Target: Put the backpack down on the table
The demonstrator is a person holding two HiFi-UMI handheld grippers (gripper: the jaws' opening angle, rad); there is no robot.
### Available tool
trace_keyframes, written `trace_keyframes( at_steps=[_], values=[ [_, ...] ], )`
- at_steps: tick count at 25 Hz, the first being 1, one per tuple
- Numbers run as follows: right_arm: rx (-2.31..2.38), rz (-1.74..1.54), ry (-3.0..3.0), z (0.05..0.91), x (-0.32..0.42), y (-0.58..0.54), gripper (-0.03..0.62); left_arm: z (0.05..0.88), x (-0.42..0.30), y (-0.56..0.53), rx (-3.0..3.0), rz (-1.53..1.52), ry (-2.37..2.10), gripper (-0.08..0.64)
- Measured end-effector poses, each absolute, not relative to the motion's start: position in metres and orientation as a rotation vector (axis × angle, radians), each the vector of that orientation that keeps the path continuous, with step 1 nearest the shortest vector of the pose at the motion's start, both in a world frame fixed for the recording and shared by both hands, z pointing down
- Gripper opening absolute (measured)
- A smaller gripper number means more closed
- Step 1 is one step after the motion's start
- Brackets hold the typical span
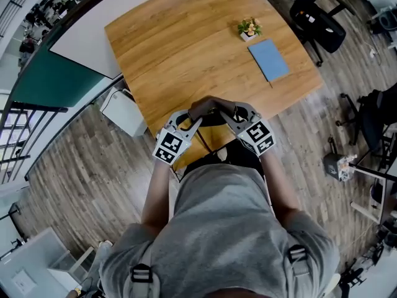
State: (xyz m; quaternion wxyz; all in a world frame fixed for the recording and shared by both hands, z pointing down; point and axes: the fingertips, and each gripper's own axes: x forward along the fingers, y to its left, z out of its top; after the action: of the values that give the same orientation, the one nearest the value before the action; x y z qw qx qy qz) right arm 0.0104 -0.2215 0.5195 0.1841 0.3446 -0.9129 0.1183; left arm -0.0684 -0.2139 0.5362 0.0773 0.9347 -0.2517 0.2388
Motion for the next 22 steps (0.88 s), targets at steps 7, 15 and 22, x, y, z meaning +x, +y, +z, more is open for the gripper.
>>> trace_keyframes(
  at_steps=[7, 15, 22],
  values=[
    [0.917, 0.375, -2.580, 0.536, 0.014, -0.245, 0.084, 0.551, -0.065, -0.233, 2.757, 0.740, -0.785, 0.104],
    [0.853, 0.364, -2.592, 0.538, 0.004, -0.283, 0.084, 0.555, -0.072, -0.268, 2.712, 0.741, -0.836, 0.104],
    [0.804, 0.379, -2.584, 0.552, -0.002, -0.308, 0.085, 0.571, -0.077, -0.291, 2.664, 0.766, -0.852, 0.104]
  ],
)
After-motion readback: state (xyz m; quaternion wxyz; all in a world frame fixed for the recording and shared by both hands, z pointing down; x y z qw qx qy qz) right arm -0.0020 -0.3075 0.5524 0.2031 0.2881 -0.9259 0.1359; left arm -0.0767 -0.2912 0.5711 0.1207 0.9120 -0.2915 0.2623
